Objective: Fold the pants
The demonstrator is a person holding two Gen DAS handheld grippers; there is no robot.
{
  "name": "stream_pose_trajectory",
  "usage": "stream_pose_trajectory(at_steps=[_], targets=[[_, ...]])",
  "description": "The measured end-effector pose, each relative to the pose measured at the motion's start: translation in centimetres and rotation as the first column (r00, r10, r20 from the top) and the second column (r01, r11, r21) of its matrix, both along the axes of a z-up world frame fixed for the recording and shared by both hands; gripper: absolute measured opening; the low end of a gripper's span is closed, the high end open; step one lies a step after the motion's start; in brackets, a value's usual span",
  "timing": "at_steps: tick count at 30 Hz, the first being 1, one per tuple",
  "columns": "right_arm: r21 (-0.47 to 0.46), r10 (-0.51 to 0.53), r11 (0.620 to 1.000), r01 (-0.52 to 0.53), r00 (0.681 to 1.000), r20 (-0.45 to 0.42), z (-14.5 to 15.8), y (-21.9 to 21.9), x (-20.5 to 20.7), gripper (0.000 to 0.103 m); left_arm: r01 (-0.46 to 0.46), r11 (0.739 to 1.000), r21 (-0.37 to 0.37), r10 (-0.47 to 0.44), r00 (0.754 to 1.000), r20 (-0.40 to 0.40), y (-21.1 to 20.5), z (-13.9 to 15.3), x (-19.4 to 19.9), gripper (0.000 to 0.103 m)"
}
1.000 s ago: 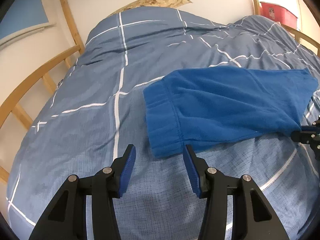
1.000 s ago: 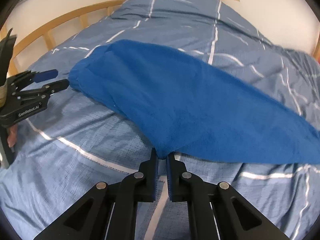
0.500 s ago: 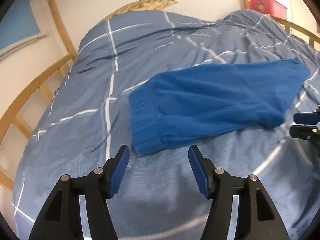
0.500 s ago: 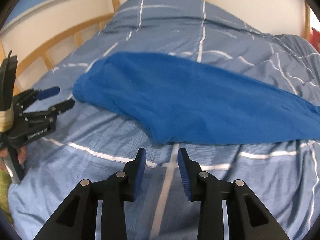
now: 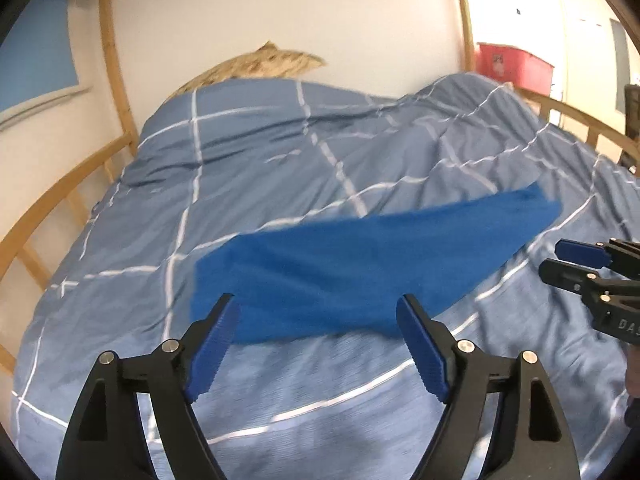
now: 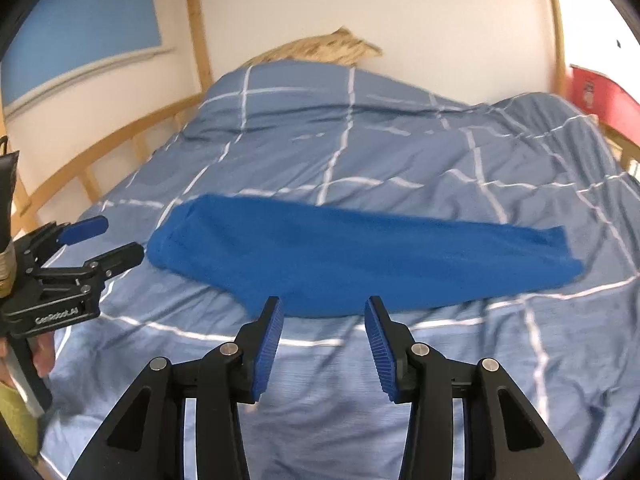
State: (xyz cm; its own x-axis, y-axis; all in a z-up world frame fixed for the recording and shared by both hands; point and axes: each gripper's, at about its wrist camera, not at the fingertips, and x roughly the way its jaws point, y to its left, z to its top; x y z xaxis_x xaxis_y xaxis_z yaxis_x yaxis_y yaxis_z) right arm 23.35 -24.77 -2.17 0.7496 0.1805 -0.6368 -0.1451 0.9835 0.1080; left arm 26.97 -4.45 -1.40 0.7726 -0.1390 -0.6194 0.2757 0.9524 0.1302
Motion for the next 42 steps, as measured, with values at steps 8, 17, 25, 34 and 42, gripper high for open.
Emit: stream_pose_trajectory(at_steps=[8,17,25,34,42], targets=[[0.007,-0.138,0.99,0.138,0.99,0.031,1.4,-9.7,0.2,0.043,0.05,0.997,-0.051,-0.05,0.999,0.007,-9.9,1.0,0.6,0.083],[0.073,-0.316,0.946,0.315,0.949,0.005,0.3,-22.3,3.3,0.043,0.039,0.994,-0.097,-0.041,0.999,-0.025,-20.9,-1.0,4.9,0.084],[0.163,-0.379,0.908,0.385,0.923,-0.07,-3.6,-27.8,7.2,0.043,-0.02,0.998,-0.057,0.02,1.0,-0.008,-28.4,-4.2,8.7,0.084],[0.219,-0.409,0.874,0.435,0.899,-0.155,-7.7,-30.5,10.4,0.043,-0.074,0.997,-0.007,0.074,0.992,0.106,-30.0,-7.4,9.3,0.084],[0.321,-0.416,0.818,0.478,0.876,-0.244,-10.9,-32.2,12.5,0.043,-0.072,0.997,0.013,0.07,0.993,0.097,-29.7,-8.4,9.9,0.084]])
